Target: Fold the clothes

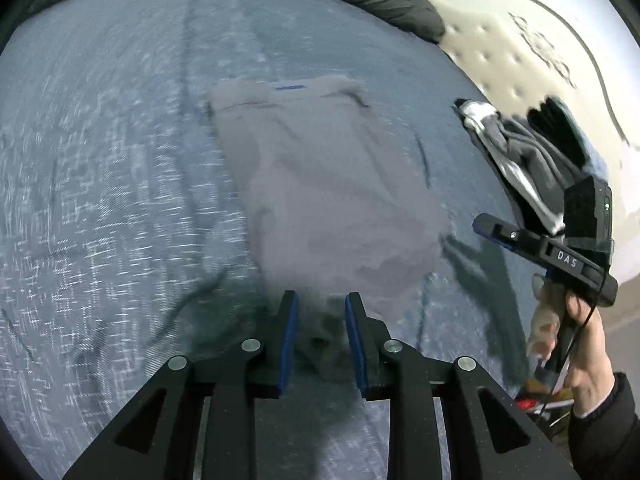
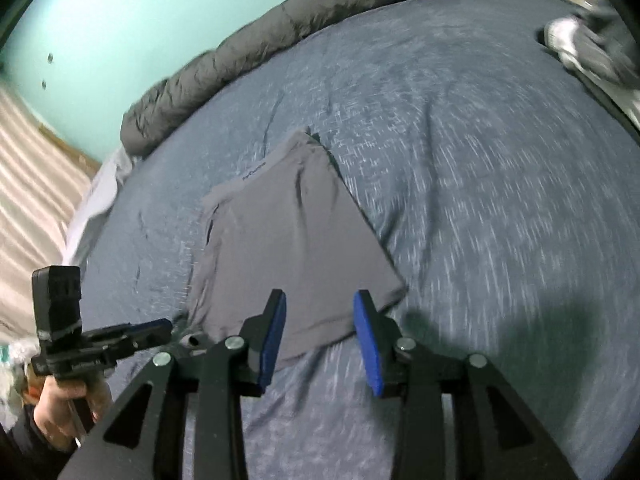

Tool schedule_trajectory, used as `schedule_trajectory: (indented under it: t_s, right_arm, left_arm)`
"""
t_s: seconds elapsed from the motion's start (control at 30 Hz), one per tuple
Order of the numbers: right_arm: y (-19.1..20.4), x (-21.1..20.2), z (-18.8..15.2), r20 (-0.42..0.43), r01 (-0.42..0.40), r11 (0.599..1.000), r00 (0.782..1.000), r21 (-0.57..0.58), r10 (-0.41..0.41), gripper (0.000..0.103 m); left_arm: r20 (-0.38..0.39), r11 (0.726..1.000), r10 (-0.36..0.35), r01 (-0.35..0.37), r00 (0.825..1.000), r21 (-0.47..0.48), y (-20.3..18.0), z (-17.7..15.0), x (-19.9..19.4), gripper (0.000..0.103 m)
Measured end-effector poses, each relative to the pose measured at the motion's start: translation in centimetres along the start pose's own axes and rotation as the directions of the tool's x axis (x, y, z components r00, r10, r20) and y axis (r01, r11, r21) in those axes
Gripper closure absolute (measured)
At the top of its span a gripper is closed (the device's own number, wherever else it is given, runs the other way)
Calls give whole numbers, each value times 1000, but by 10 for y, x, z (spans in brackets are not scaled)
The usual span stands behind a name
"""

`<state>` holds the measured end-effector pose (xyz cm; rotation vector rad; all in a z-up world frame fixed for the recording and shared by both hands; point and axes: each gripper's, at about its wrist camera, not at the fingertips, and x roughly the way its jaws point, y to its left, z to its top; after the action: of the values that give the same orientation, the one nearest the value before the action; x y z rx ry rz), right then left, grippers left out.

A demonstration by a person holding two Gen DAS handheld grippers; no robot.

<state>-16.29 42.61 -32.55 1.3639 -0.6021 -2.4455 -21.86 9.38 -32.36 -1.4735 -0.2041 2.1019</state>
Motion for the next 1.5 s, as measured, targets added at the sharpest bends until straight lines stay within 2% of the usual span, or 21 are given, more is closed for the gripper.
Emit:
schedule_trajectory:
  t_s: [0.13, 0.3, 0.37, 0.53, 0.8, 0.87, 0.93, 0.97, 1.2, 1.37, 1.47, 1.5]
  right_arm:
    - [-1, -10, -27, 70, -18, 997, 997, 71, 13, 67]
    - [-12, -16, -55, 161, -26, 991, 987, 135, 4, 67]
    - [-21, -18, -61, 173, -30, 987, 985, 159, 2, 67]
    - [-33, -15, -59, 181, -51, 985, 983, 162, 21, 67]
    - [-36, -12, -51, 211, -104, 981, 975, 163, 69, 66]
    - [-39, -14, -52, 215, -107, 982, 974, 157, 72, 66]
    - [-39, -13, -51, 213, -107, 982, 974, 154, 73, 66]
    - [-40, -12, -51, 212, -110, 981, 974, 157, 75, 66]
    - [-41, -5, -48, 214, -128, 975, 973, 183, 88, 66]
    - [-39, -2, -47, 217, -136, 974, 972, 183, 95, 66]
    - [-38, -1, -45, 224, -139, 974, 970, 181, 97, 66]
    - [-39, -1, -45, 224, -139, 974, 970, 182, 96, 66]
  left_arm:
    - [-6, 998, 54, -54, 999, 44, -23, -10, 5, 77]
    - [-1, 991, 120, -120, 993, 60, -34, -17, 13, 77]
    - [-1, 986, 151, -151, 989, 76, -37, -17, 20, 77]
    - [-12, 975, 189, -186, 982, 125, -47, -21, 32, 77]
    - [-13, 972, 202, -199, 979, 127, -52, -21, 48, 77]
    - [-18, 972, 206, -203, 978, 123, -51, -23, 50, 82]
    - [-15, 971, 210, -207, 978, 120, -52, -26, 50, 99]
    - [-12, 971, 209, -206, 978, 120, -52, -28, 47, 100]
    - [14, 966, 223, -223, 975, 128, -48, -43, 26, 100]
    - [25, 956, 234, -235, 972, 178, -61, -37, 26, 100]
    - [29, 944, 245, -246, 969, 222, -74, -29, 34, 91]
    - [28, 941, 248, -248, 968, 231, -77, -27, 37, 82]
